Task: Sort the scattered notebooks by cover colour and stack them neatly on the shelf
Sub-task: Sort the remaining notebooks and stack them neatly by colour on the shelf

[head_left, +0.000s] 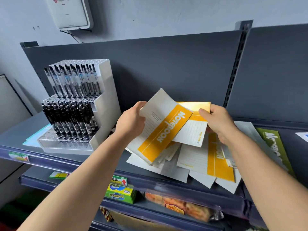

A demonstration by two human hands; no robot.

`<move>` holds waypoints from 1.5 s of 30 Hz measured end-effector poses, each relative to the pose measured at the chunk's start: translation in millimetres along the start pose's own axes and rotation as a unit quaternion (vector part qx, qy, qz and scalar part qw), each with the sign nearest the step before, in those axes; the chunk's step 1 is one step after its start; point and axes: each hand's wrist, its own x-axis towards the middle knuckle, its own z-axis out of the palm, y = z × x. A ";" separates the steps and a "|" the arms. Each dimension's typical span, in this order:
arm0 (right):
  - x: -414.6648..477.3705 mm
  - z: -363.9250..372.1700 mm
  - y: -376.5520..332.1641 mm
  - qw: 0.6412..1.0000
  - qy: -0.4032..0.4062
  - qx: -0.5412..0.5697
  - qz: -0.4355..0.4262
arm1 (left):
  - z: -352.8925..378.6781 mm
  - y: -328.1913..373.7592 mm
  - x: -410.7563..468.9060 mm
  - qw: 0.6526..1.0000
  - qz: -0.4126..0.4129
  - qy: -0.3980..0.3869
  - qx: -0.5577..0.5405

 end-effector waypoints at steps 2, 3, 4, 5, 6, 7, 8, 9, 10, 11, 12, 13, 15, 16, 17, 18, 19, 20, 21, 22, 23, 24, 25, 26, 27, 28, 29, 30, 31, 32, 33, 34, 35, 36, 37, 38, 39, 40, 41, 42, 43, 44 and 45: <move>-1.1 -21.1 4.6 0.999 -0.014 -0.028 0.015 | 4.9 15.4 3.0 0.999 0.034 -0.018 -0.024; -3.6 -29.8 6.1 0.999 -0.035 -0.026 0.027 | 8.1 23.5 4.2 0.997 0.055 -0.040 -0.042; -6.8 -36.4 7.1 0.997 -0.061 -0.017 0.039 | 10.7 31.0 4.6 0.993 0.075 -0.066 -0.061; -12.1 -43.2 6.8 0.995 -0.085 -0.002 0.049 | 14.2 40.0 4.5 0.988 0.096 -0.092 -0.076; -16.6 -48.1 6.6 0.993 -0.106 0.015 0.053 | 17.9 48.0 4.2 0.984 0.116 -0.111 -0.075; -20.3 -52.6 6.1 0.991 -0.118 0.034 0.056 | 22.0 55.8 4.2 0.981 0.138 -0.120 -0.062; -22.3 -56.6 7.1 0.989 -0.126 0.049 0.058 | 25.5 62.5 3.7 0.979 0.154 -0.124 -0.043; -23.5 -59.6 8.4 0.987 -0.130 0.065 0.063 | 28.5 68.1 3.4 0.977 0.169 -0.126 -0.029; -24.5 -63.8 10.0 0.986 -0.131 0.075 0.067 | 31.0 74.2 2.0 0.975 0.177 -0.136 -0.023; -25.4 -67.0 10.9 0.985 -0.133 0.080 0.069 | 33.0 78.9 0.6 0.972 0.182 -0.148 -0.024; -24.7 -70.2 13.9 0.985 -0.138 0.076 0.067 | 34.4 83.2 -1.4 0.971 0.176 -0.162 -0.022; -24.6 -72.1 16.3 0.986 -0.139 0.074 0.063 | 35.5 85.9 -2.6 0.973 0.162 -0.166 -0.015; -26.1 -72.4 21.9 0.989 -0.125 0.066 0.052 | 36.2 88.0 -2.8 0.983 0.114 -0.143 0.021; -26.4 -71.6 25.5 0.991 -0.114 0.056 0.052 | 35.4 87.4 -1.9 0.988 0.085 -0.120 0.040; -26.8 -71.2 29.9 0.992 -0.104 0.044 0.055 | 34.1 86.7 -2.0 0.992 0.060 -0.098 0.045; -26.6 -70.5 34.9 0.993 -0.099 0.036 0.057 | 32.9 85.6 -2.2 0.995 0.038 -0.090 0.030; -25.9 -70.3 39.6 0.993 -0.098 0.032 0.063 | 32.1 84.2 -2.3 0.996 0.024 -0.091 0.009; -25.9 -70.4 42.9 0.991 -0.105 0.037 0.070 | 31.4 83.4 -3.9 0.995 0.018 -0.100 -0.009; -26.0 -71.0 44.9 0.990 -0.114 0.042 0.075 | 30.6 82.7 -5.9 0.994 0.017 -0.108 -0.018; -25.4 -71.9 47.3 0.988 -0.124 0.046 0.077 | 30.5 82.2 -8.6 0.994 0.017 -0.104 -0.018; -25.2 -72.8 48.5 0.987 -0.133 0.044 0.075 | 30.5 81.8 -10.6 0.996 0.015 -0.085 -0.010; -23.8 -73.6 50.7 0.987 -0.134 0.043 0.071 | 30.6 81.1 -12.4 0.998 0.011 -0.055 0.002; -23.1 -74.9 51.7 0.988 -0.135 0.039 0.070 | 31.4 80.8 -14.1 1.000 0.001 -0.025 0.013; -22.4 -75.7 52.2 0.988 -0.136 0.032 0.072 | 32.0 80.5 -15.3 1.000 -0.011 -0.001 0.015; -22.1 -76.5 53.2 0.987 -0.136 0.021 0.078 | 32.7 80.8 -16.2 0.999 -0.026 0.015 0.010; -21.7 -76.5 54.8 0.989 -0.123 0.008 0.085 | 32.6 81.9 -17.6 0.999 -0.041 0.026 0.005; -22.2 -76.3 56.0 0.991 -0.096 -0.005 0.096 | 32.6 82.6 -18.6 0.998 -0.058 0.039 0.003; -21.9 -75.9 58.3 0.992 -0.057 -0.011 0.111 | 32.3 83.7 -19.4 0.996 -0.076 0.054 -0.004; -22.1 -75.5 59.4 0.991 -0.022 -0.006 0.129 | 32.1 84.2 -19.2 0.993 -0.099 0.066 -0.020; -20.1 -73.8 62.2 0.989 0.002 0.010 0.149 | 31.2 85.3 -19.0 0.988 -0.127 0.070 -0.050; -19.0 -71.6 62.4 0.984 0.016 0.043 0.170 | 31.7 85.9 -18.1 0.982 -0.157 0.064 -0.086; -17.8 -68.0 61.8 0.978 0.022 0.085 0.188 | 33.2 86.8 -18.0 0.974 -0.183 0.050 -0.122; -18.2 -63.9 59.5 0.970 0.029 0.126 0.205 | 36.7 87.6 -18.7 0.967 -0.200 0.033 -0.152; -19.5 -59.9 56.9 0.964 0.034 0.154 0.216 | 39.8 90.0 -21.1 0.962 -0.208 0.015 -0.176; -21.5 -55.6 54.4 0.961 0.029 0.165 0.221 | 44.1 93.1 -24.5 0.956 -0.215 -0.009 -0.199; -23.6 -50.5 53.4 0.959 0.018 0.168 0.226 | 48.5 96.5 -28.6 0.947 -0.226 -0.035 -0.225; -28.2 -46.1 50.7 0.957 0.001 0.175 0.231 | 53.0 99.3 -32.4 0.933 -0.244 -0.058 -0.258; -31.8 -42.2 49.1 0.954 -0.015 0.184 0.235 | 56.0 102.3 -36.3 0.914 -0.269 -0.075 -0.294; -37.5 -39.7 46.1 0.951 -0.028 0.195 0.238 | 56.8 105.1 -40.1 0.892 -0.298 -0.089 -0.328; -41.7 -38.2 44.8 0.947 -0.036 0.206 0.243 | 56.8 106.7 -42.8 0.869 -0.323 -0.099 -0.361; -46.7 -39.2 42.9 0.944 -0.045 0.221 0.242 | 57.0 106.6 -43.0 0.851 -0.339 -0.105 -0.388; -51.5 -43.0 40.4 0.941 -0.068 0.234 0.234 | 56.7 106.4 -42.5 0.839 -0.345 -0.107 -0.407; -56.6 -48.9 38.2 0.939 -0.103 0.243 0.222 | 56.9 104.7 -40.4 0.836 -0.345 -0.103 -0.414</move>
